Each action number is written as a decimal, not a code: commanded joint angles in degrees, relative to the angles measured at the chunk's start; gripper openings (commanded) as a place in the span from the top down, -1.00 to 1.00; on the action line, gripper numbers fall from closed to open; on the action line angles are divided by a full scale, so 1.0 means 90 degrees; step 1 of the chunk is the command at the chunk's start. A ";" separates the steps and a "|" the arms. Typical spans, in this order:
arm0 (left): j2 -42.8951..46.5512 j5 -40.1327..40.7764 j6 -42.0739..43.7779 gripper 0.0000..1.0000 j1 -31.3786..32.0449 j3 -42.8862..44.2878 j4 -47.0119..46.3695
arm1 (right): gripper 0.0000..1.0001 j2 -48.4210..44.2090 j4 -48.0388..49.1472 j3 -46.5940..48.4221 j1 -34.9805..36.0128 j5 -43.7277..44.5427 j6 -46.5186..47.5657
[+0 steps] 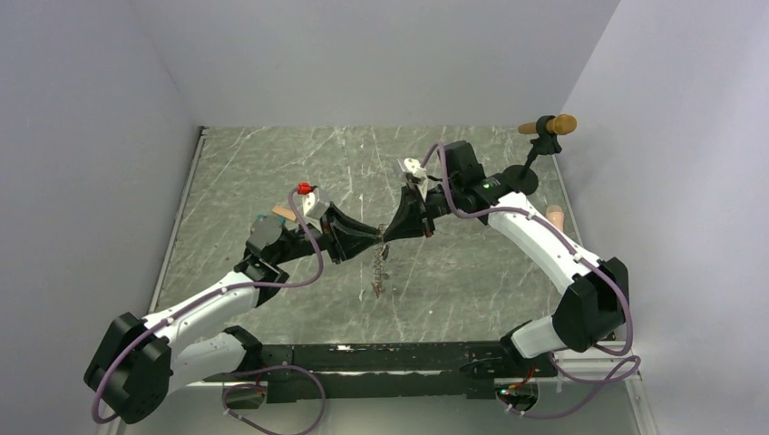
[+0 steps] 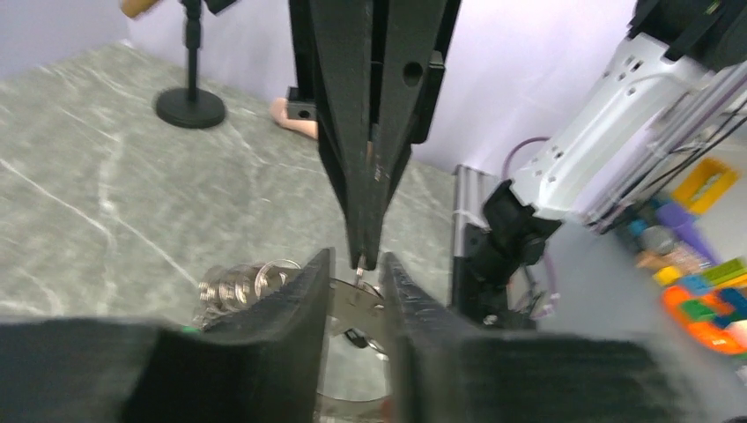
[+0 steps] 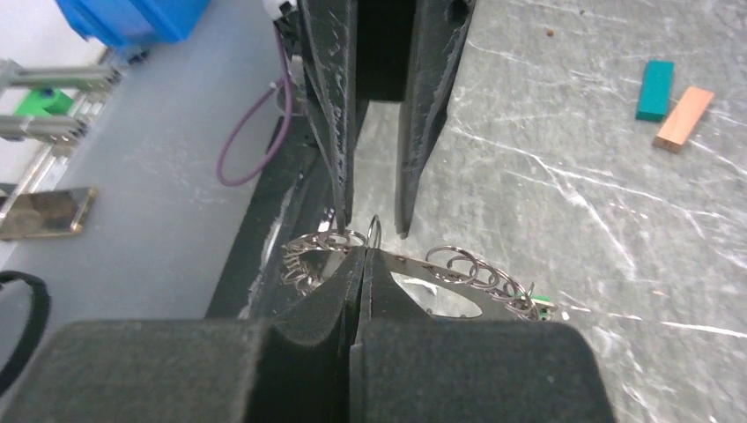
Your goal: Put the keys on the keyring
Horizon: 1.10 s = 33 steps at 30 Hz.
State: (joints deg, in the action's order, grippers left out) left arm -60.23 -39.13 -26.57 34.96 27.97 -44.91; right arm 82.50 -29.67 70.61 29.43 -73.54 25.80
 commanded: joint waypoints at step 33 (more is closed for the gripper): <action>-0.0007 0.1612 0.3694 -0.09 0.1237 0.1686 0.2840 | 1.00 0.1212 -0.5671 0.3401 0.0184 0.2730 0.4303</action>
State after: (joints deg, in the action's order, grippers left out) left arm -59.66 -29.50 3.99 44.99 42.39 -13.56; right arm 93.54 -79.15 97.71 30.61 -47.46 64.07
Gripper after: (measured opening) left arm 0.554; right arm 0.008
